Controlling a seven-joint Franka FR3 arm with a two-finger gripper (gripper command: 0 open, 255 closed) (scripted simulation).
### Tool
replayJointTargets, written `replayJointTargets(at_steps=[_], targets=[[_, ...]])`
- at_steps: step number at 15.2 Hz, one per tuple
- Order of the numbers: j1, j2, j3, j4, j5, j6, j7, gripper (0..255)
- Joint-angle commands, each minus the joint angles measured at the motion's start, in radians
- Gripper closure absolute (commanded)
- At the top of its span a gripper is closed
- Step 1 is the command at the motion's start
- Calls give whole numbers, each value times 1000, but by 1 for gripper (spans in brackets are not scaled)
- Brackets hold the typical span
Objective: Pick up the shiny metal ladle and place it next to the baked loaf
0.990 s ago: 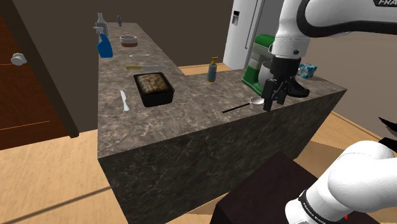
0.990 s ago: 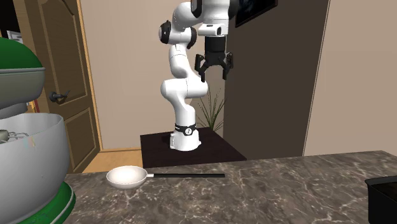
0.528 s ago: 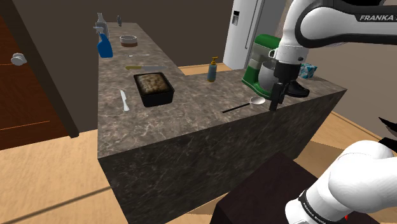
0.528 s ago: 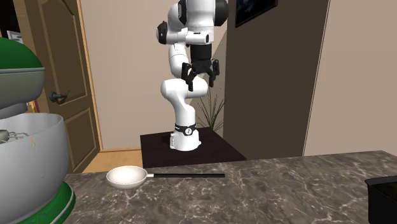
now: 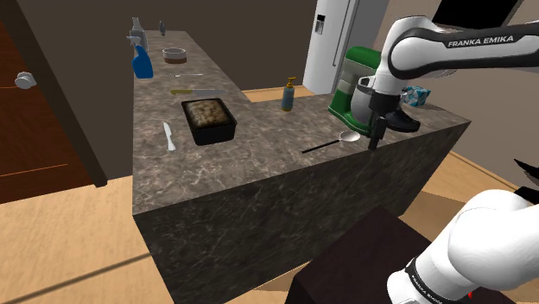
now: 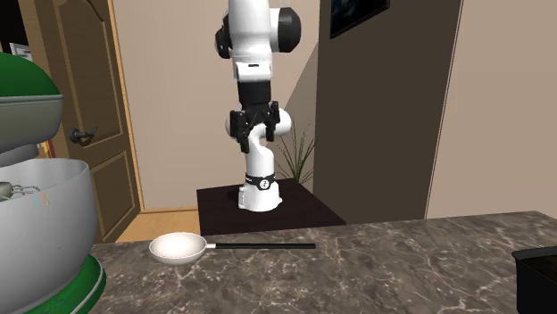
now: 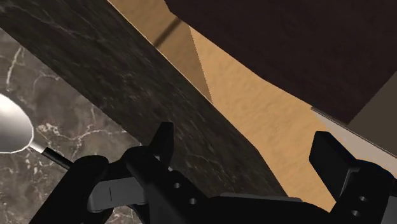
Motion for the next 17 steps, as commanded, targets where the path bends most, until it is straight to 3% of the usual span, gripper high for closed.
replayJointTargets(at_steps=[1, 8, 13, 17], targets=[[18, 68, -55, 22, -13, 57, -124, 0], [95, 337, -214, 155, 42, 210, -545, 0], [130, 565, -277, 299, 175, 271, -866, 0], [112, 748, -268, 440, 300, 279, -1107, 0]])
